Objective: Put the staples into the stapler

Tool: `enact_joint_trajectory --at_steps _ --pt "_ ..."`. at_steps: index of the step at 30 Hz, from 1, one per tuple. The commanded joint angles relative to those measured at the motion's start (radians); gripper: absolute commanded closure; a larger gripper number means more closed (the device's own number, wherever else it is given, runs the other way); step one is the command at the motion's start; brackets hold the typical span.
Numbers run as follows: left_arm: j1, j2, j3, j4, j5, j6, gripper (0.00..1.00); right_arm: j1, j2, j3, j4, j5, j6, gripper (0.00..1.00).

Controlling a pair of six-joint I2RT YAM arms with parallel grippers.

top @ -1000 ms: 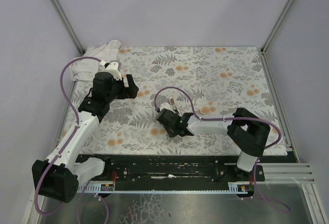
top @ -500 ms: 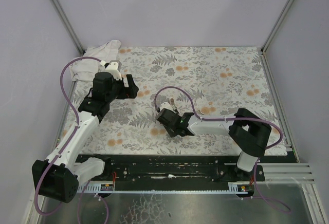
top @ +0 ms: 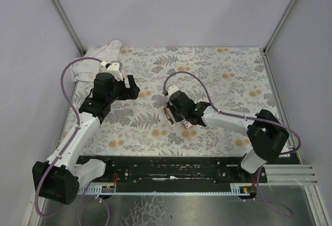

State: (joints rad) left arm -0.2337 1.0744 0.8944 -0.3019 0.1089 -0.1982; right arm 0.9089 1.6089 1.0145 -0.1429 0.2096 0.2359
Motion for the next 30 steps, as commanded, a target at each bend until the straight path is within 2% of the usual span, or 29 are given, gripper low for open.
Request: enact_joint_trajectory --at_steps 1,30 --pt "0.011 0.008 0.001 0.012 -0.006 0.002 0.14 0.002 0.027 0.041 0.066 -0.055 -0.042 0.79" --pt "0.022 0.016 0.005 0.012 0.01 0.002 0.14 0.009 0.132 0.022 0.14 -0.087 -0.023 0.8"
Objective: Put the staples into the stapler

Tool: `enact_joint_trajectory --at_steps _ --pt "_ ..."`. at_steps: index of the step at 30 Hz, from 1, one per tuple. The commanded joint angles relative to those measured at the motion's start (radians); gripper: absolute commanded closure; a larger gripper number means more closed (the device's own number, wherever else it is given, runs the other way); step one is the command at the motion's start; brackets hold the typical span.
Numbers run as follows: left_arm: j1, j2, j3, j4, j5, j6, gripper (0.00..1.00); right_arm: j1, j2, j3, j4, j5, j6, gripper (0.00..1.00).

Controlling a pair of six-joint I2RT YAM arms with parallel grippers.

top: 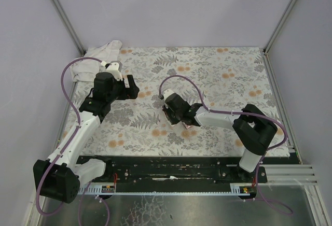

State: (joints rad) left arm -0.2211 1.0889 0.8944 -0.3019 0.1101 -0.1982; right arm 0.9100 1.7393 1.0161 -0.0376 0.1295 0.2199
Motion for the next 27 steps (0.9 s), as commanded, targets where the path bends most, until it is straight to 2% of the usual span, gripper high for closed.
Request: enact_joint_trajectory --at_steps 1,20,27 --pt "0.009 0.002 0.007 0.011 0.008 0.002 0.14 0.008 0.002 0.02 0.035 -0.007 -0.007 0.8" --pt "0.017 0.008 0.008 0.012 0.02 0.002 0.14 0.011 0.004 0.003 0.04 -0.007 -0.005 0.81" --pt "0.02 0.009 0.008 0.012 0.024 0.002 0.14 0.011 -0.034 0.024 -0.014 0.034 -0.006 0.76"
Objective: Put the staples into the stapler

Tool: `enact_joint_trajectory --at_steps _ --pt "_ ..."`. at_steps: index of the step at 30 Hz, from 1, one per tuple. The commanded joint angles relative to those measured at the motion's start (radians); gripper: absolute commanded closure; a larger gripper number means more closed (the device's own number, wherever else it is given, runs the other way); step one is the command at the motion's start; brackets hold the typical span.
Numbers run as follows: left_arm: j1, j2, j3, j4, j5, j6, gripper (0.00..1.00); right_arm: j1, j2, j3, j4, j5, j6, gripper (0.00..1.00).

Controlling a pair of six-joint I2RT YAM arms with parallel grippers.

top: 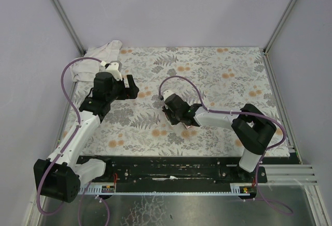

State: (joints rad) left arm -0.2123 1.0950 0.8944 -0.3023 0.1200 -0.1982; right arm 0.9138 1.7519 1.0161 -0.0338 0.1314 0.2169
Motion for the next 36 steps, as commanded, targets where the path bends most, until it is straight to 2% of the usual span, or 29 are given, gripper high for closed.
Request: enact_joint_trajectory --at_steps 1,12,26,36 --pt "0.01 0.003 0.008 0.014 0.014 0.002 0.14 0.007 -0.048 0.028 -0.028 0.04 -0.006 0.75" --pt "0.011 0.0 0.006 0.014 0.019 0.002 0.14 0.008 -0.015 0.034 -0.042 0.019 -0.009 0.72" --pt "0.013 -0.004 0.007 0.014 0.018 0.002 0.14 0.021 0.02 0.059 -0.054 0.032 -0.022 0.84" --pt "0.014 -0.007 0.007 0.015 0.02 0.002 0.14 0.033 0.031 0.067 -0.072 0.07 -0.025 0.88"
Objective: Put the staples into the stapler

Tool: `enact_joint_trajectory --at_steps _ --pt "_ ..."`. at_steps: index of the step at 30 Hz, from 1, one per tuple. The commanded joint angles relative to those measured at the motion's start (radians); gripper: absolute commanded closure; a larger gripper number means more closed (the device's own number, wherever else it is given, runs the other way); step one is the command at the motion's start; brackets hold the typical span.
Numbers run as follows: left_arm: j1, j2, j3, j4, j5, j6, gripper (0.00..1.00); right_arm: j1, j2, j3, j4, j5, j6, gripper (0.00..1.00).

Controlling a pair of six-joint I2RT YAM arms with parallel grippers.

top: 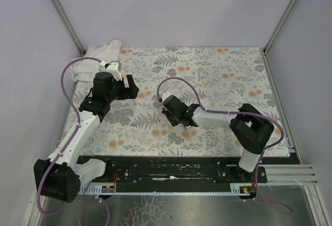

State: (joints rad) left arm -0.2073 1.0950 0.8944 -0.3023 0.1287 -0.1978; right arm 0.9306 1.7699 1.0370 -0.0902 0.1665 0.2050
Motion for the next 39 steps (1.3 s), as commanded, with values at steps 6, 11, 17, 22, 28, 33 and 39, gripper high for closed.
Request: enact_joint_trajectory --at_steps 6,11,17,22,28,33,39 --pt "0.011 -0.008 0.006 0.015 0.012 0.001 0.14 0.02 0.018 0.05 -0.03 0.064 -0.012 0.9" --pt "0.011 -0.012 0.003 0.017 0.01 0.001 0.14 0.027 0.026 0.051 -0.038 0.077 -0.018 0.86" --pt "0.012 -0.013 0.003 0.02 0.013 0.001 0.14 0.035 0.031 0.053 -0.043 0.092 -0.018 0.85" --pt "0.013 -0.011 0.003 0.02 0.013 0.001 0.14 0.036 0.037 0.06 -0.057 0.11 -0.017 0.91" --pt "0.014 -0.012 0.003 0.02 0.014 0.001 0.14 0.037 0.004 0.07 -0.078 0.143 0.001 1.0" --pt "0.016 -0.012 0.003 0.02 0.013 0.001 0.14 0.036 -0.063 0.076 -0.085 0.172 0.015 1.0" --pt "0.016 -0.012 0.002 0.02 0.013 0.001 0.14 0.036 -0.092 0.076 -0.084 0.191 0.019 1.0"
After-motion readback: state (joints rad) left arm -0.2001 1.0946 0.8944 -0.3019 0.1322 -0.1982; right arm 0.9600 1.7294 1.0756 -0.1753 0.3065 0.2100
